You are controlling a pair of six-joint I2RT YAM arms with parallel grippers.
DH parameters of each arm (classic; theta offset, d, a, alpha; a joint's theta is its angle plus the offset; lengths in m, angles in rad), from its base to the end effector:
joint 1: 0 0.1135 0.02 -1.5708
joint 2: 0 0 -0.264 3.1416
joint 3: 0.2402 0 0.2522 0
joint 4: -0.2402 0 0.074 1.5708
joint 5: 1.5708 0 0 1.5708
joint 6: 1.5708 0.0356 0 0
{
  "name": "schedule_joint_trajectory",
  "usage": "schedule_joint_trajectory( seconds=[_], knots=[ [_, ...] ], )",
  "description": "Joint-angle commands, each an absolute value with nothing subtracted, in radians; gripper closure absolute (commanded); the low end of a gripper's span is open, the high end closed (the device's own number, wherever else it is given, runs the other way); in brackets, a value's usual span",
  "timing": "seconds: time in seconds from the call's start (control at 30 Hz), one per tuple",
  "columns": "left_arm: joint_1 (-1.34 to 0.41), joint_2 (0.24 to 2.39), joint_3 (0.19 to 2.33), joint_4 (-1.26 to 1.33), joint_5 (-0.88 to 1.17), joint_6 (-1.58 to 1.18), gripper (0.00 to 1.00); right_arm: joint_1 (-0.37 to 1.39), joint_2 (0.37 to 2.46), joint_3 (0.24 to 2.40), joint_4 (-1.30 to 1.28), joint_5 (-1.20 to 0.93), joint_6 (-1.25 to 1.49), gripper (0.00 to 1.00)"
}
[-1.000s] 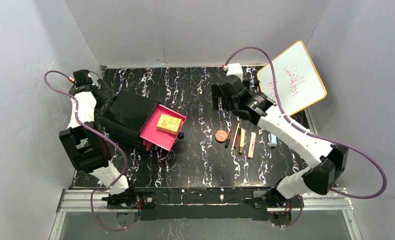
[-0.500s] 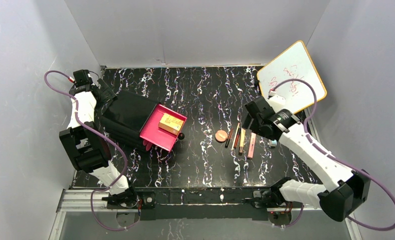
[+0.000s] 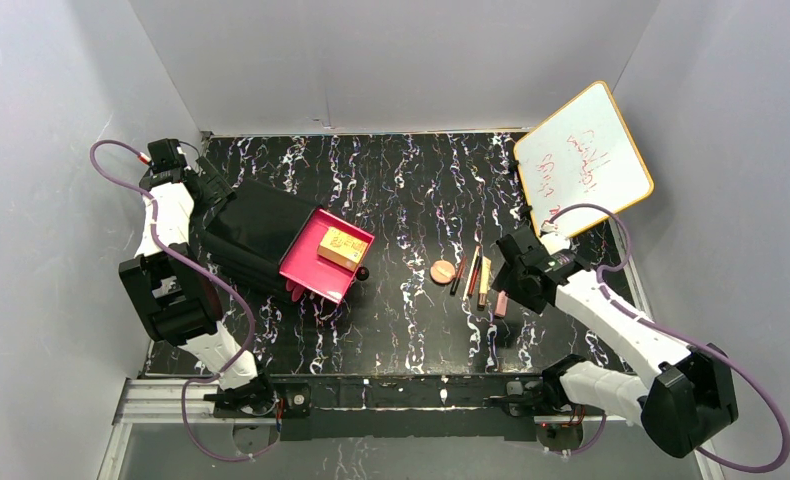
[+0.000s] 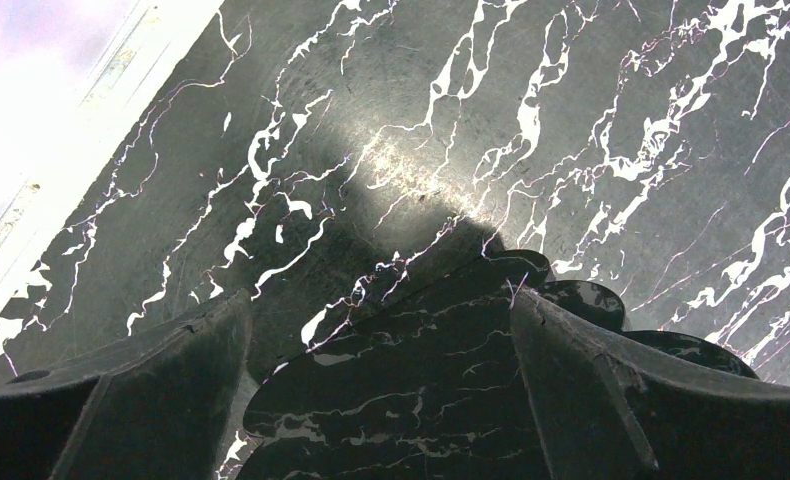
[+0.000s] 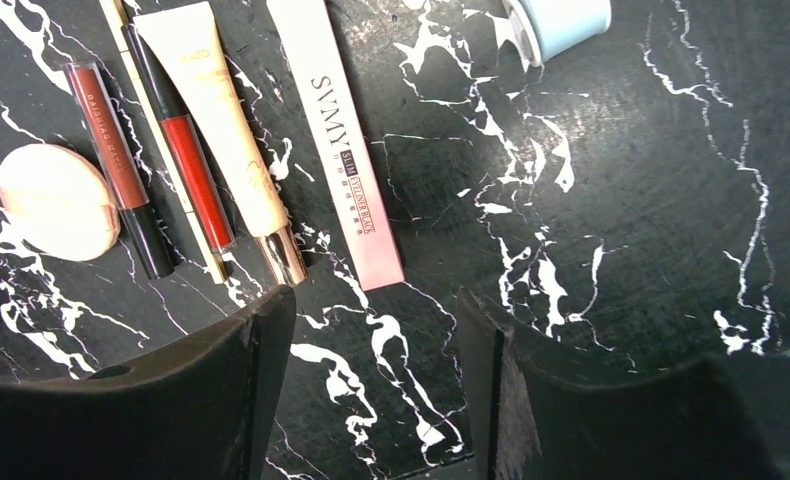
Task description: Organize the makeup
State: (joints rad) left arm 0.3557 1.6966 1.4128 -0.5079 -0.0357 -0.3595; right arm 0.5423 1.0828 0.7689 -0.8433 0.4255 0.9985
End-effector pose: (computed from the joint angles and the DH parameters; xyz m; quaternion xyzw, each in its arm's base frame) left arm 0.3577 0.1342 0.2865 -0.3301 0.8641 0.0158 0.3797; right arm 0.1708 0.0857 0.2307 0.2586 0.9220 -0.0085 0.2879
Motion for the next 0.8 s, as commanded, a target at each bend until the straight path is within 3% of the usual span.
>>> schedule_joint_trajectory(
  seconds=[0.0,0.77],
  knots=[
    [0.337,1.653,1.396,-0.559,0.0,-0.342,0.02,0.53,1.088,0.724,-0.705,0.404,1.01,0.34],
    [0.336,1.67,1.411,-0.567,-0.006,-0.331,0.02,0.403,1.258,0.744,-0.529,0.327,0.886,0.44]
  ],
)
